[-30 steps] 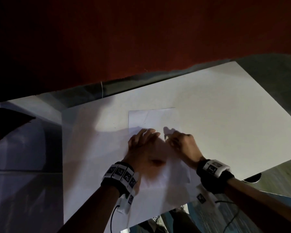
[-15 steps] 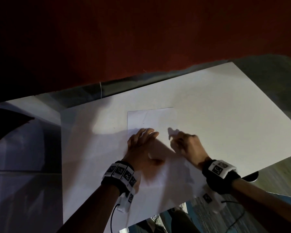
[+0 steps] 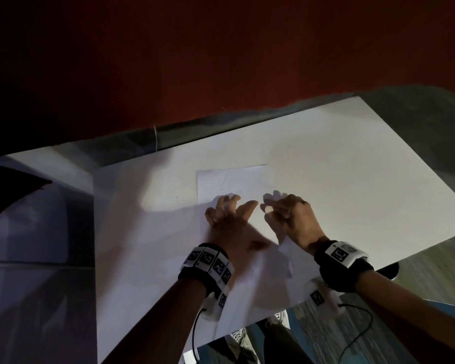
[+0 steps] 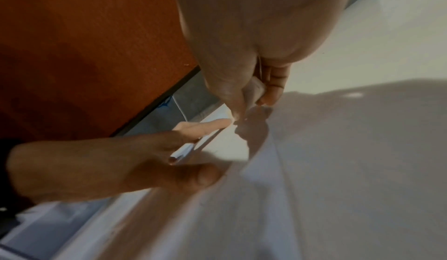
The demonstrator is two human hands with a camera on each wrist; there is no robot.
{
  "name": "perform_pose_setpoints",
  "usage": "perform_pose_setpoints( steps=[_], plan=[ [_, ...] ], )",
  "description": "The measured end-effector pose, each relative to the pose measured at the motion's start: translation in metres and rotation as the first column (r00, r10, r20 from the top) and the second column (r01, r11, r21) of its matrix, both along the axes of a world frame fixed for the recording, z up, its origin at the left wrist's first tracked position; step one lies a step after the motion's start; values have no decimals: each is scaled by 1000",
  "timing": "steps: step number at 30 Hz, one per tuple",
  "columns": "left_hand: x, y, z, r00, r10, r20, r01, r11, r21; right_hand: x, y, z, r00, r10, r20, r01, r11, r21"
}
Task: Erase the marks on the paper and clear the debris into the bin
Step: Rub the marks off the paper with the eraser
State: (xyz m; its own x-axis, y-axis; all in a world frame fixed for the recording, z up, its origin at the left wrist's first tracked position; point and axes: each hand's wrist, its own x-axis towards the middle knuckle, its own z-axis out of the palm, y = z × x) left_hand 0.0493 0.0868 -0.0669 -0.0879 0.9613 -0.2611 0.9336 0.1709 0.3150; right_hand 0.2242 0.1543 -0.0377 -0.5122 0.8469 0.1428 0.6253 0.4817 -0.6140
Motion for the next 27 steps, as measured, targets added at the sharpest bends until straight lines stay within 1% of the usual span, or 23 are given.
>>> perform_pose_setpoints(
  steps=[1,2,3,4,5,6,7,8,9,10,12,13,14,16,17,18,20,21,22,24,25,27],
  plan=[
    [1,-1,-1,1000,7,-10,-7,1000,1,-1,-6,-1,999,28,26,-29,998,61],
    [0,-3,-2,1000,27,-8,-27,1000,11,-3,-16,-3,995,87,49,-91,991,93],
    [0,-4,-3,999,42,0,-42,999,27,-6,-25,-4,985,156,67,-162,983,82],
    [0,-6,-4,999,42,4,-42,998,47,-5,-31,-4,973,222,70,-225,974,38],
    [0,-6,-4,999,32,0,-32,998,59,-3,-30,-3,961,266,77,-267,964,9],
    [0,-5,-4,1000,24,-7,-24,998,51,1,-22,-4,960,268,81,-272,962,34],
    [-1,-4,-5,1000,25,-14,-24,999,30,4,-15,-5,968,239,76,-245,966,78],
    [-2,-3,-6,999,27,-17,-27,1000,7,6,-10,-4,982,179,53,-184,977,106],
    [-3,-3,-7,999,32,-13,-32,999,1,7,-10,-5,991,125,37,-128,987,94],
    [-4,-5,-7,999,36,-6,-36,999,14,4,-15,-6,989,143,34,-146,986,77],
    [-1,-7,-9,999,33,-15,-31,997,77,0,-28,-7,951,299,79,-302,953,27],
    [0,-7,-9,999,38,-30,-35,995,94,0,-29,-5,936,335,110,-340,940,28],
    [1,-6,-8,998,50,-34,-47,995,83,4,-21,-7,942,319,107,-325,945,46],
    [1,-4,-8,998,64,-27,-64,998,24,7,-7,-3,981,183,60,-187,979,75],
    [-1,-5,-8,998,55,-32,-54,998,33,7,-7,-5,986,154,67,-158,985,66],
    [-3,-6,-8,999,34,-39,-32,998,61,4,-13,-7,979,189,82,-193,980,46],
    [-5,-7,-9,1000,1,-23,1,997,83,3,-27,-15,936,328,130,-331,944,-3],
    [-6,-6,-10,1000,8,-11,-7,998,66,5,-25,-17,935,331,128,-333,943,-12],
    [-6,-4,-11,1000,26,-5,-26,999,43,9,-18,-16,952,284,114,-287,958,8],
    [-5,-3,-13,999,49,-6,-49,999,21,10,-10,-9,987,146,73,-151,986,65],
    [-6,-5,-16,999,45,-6,-44,998,41,6,-13,-6,989,132,71,-136,989,63],
    [-7,-6,-17,1000,20,16,-21,998,60,2,-28,-10,969,234,83,-238,971,38]
  ],
)
